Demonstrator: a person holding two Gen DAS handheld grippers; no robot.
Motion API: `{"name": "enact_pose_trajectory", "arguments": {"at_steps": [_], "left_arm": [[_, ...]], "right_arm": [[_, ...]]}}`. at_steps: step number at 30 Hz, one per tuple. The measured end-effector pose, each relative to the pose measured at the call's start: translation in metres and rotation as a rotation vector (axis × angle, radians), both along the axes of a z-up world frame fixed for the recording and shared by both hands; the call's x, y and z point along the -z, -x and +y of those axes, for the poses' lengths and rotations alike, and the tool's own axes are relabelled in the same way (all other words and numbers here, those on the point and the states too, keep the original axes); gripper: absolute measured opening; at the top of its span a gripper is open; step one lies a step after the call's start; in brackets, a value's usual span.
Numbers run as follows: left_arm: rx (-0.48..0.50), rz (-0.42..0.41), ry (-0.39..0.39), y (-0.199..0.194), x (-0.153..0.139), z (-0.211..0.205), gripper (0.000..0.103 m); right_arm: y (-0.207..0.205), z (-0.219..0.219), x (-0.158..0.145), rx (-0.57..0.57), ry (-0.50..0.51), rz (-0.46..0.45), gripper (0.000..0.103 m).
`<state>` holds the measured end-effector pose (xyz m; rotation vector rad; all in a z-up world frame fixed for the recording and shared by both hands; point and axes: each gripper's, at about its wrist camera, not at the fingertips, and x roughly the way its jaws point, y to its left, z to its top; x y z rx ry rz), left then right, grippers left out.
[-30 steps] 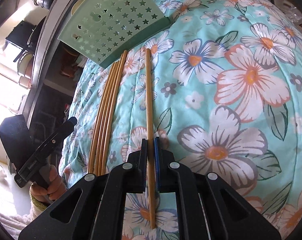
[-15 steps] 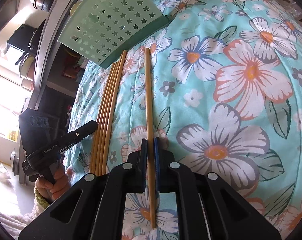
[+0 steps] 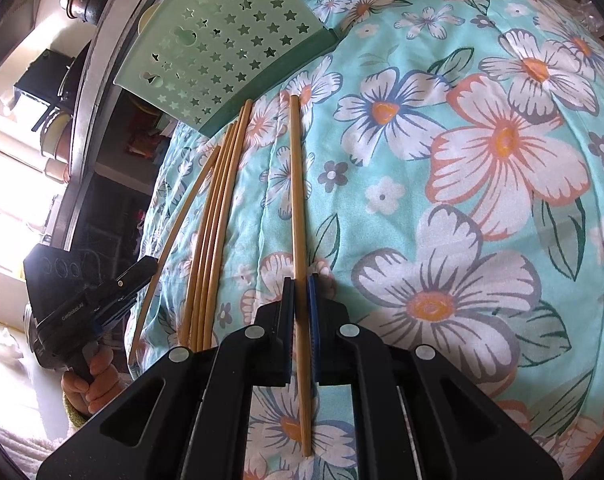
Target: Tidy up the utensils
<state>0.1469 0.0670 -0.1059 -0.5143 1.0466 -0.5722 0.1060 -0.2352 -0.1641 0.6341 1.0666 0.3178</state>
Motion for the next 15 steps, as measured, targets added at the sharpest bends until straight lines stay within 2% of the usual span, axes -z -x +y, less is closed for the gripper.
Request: {"name": "enact_pose_trajectory", "arguments": {"at_steps": [6,9,10,11,13,14,15], "left_arm": [[-0.039,0.012,-0.041,0.027,0.003,0.014,0.004],[-0.055,-0.026,-0.117,0.036,0.004,0.015,0.006],[-0.054,-0.033,-0.139,0.037,0.005,0.015,0.013],[-0.057,-0.031,-0.147,0.036,0.006,0.016,0.029],[-0.072,-0.017,-0.148,0.033,0.010,0.018,0.052],[-0.069,-0.014,-0.149,0.032,0.012,0.019,0.054],[-0.065,-0.014,-0.150,0.031,0.013,0.019,0.055]], "right_arm": [[0.005,0.003,-0.004,-0.014,0.028,0.014,0.007],[0.010,0.007,-0.008,-0.022,0.062,0.013,0.007],[0.011,0.008,-0.009,-0.028,0.068,0.014,0.007],[0.012,0.009,-0.011,-0.030,0.072,0.012,0.007],[0.013,0.012,-0.014,-0.040,0.081,0.001,0.008],[0.014,0.014,-0.017,-0.046,0.091,-0.007,0.009],[0.014,0.015,-0.019,-0.046,0.101,-0.015,0.014]]}}
